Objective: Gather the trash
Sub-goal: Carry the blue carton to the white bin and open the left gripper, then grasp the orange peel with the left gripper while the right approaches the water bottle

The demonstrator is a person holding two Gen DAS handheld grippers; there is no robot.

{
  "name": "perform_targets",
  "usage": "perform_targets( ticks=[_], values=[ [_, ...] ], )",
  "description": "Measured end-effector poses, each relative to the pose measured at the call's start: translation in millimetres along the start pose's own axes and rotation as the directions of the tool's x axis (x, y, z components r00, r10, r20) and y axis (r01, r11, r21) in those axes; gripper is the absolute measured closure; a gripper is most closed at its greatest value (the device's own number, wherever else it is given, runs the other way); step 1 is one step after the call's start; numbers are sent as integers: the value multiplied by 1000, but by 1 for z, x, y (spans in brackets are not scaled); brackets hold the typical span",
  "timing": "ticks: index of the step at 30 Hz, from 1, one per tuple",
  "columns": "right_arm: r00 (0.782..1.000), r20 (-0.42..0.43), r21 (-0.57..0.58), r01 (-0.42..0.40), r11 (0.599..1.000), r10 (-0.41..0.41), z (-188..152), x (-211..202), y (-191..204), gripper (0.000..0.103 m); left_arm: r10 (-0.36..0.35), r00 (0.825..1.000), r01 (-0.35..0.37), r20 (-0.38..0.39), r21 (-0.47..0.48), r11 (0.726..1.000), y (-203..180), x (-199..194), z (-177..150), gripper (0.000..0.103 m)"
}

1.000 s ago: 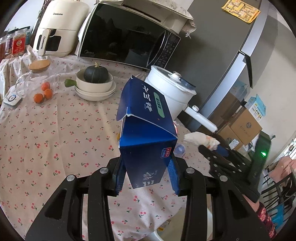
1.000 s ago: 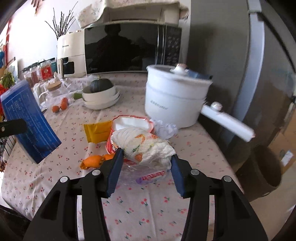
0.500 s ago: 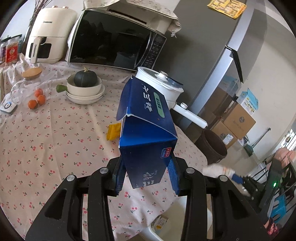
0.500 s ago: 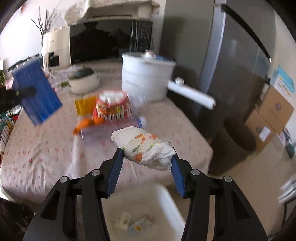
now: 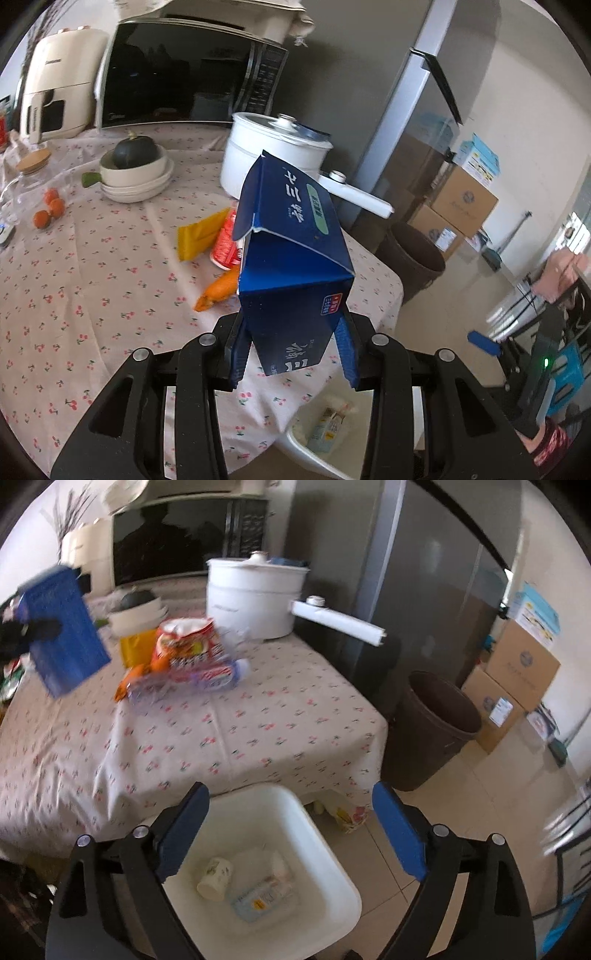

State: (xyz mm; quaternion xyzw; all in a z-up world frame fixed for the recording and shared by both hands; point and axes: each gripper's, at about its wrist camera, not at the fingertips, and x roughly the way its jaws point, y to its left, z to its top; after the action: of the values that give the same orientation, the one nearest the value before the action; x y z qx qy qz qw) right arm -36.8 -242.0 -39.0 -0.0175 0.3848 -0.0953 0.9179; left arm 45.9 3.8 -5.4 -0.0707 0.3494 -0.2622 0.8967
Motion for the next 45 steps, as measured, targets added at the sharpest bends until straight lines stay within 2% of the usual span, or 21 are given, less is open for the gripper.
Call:
perform_targets(
  ticks=[11,15,18,22,25,29,34,39,41,45],
  values=[
    [997,39,95,63,993,-67,11,-5,-30,14,-141,987,150,-81,117,982,-47,16,-12,64],
    [994,54,151,85,985,-94,13,-8,-47,14,-172,975,194,-141,162,967,-64,28,-25,64],
    [991,50,192,110,975,-121,15,-4,-58,13,-209,955,249,-211,181,952,-76,39,-37,64],
    [989,39,234,127,964,-139,19,1,-67,13,-203,933,273,-297,215,938,-91,58,-58,44],
    [988,40,233,137,963,-150,22,3,-67,13,-191,922,282,-337,247,927,-98,64,-65,41],
    [986,27,216,152,964,-162,23,9,-64,13,-193,940,259,-283,215,942,-83,55,-52,26],
    [988,15,198,151,969,-157,29,12,-56,12,-168,961,203,-222,144,969,-58,45,-34,21],
    [988,48,153,137,979,-146,48,7,-38,8,-135,977,154,-165,105,983,-43,34,-18,13],
    [990,65,151,116,982,-127,59,5,-30,7,-114,984,127,-137,90,988,-35,29,-11,9],
    [993,85,158,67,985,-81,73,6,-14,7,-83,991,89,-108,56,994,-17,27,2,8]
  ],
)
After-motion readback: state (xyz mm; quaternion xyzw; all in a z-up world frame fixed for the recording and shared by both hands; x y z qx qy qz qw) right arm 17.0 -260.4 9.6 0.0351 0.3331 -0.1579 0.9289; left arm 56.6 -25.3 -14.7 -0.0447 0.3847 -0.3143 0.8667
